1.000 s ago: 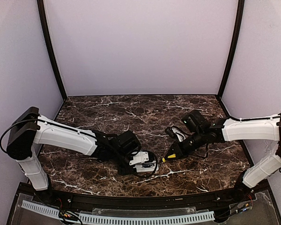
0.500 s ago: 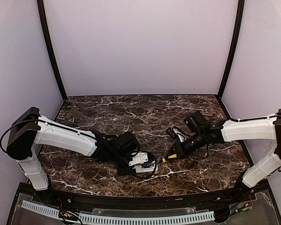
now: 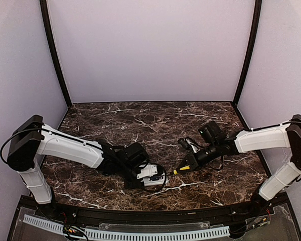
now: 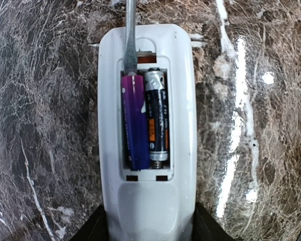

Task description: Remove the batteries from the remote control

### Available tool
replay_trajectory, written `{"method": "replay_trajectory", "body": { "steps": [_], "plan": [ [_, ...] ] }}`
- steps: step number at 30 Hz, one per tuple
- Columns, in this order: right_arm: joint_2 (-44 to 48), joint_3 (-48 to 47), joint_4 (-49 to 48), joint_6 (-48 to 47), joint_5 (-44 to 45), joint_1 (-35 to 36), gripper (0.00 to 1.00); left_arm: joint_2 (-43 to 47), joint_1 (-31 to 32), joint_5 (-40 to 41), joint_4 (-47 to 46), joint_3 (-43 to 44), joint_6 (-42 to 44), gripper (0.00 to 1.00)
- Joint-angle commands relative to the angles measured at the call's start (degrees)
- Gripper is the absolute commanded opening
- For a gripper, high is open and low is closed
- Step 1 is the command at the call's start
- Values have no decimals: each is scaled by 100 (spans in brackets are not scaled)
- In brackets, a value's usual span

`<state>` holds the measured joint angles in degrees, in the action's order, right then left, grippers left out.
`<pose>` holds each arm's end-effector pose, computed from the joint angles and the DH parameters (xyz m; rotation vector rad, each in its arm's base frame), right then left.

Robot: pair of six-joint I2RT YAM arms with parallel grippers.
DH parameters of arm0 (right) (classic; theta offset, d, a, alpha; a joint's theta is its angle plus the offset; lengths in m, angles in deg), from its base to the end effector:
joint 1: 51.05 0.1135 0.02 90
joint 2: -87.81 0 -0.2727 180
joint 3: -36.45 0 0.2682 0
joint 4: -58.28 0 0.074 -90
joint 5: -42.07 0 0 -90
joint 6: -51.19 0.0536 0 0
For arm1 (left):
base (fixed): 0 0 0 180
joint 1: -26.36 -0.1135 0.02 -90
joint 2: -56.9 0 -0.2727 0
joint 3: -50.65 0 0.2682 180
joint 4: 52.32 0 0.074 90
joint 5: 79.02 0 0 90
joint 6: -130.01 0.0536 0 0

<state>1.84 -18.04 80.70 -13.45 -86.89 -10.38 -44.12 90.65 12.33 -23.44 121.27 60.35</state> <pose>0.2038 0.2196 0.1520 -0.6665 2.6281 1.2772 0.1611 -0.3316 0.1358 1.7612 1.9471 -0.2412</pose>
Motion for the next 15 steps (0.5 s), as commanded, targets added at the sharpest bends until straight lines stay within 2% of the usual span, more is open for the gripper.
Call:
{"method": "replay_trajectory", "body": {
  "steps": [1, 15],
  "plan": [
    [-435, 227, -658, -125, 273, 37, 0, 65, 205, -635, -745, 20, 355, 0],
    [-1202, 299, -1126, -310, -82, -172, 0, -116, 207, -677, -886, -63, 441, 0]
  ]
}}
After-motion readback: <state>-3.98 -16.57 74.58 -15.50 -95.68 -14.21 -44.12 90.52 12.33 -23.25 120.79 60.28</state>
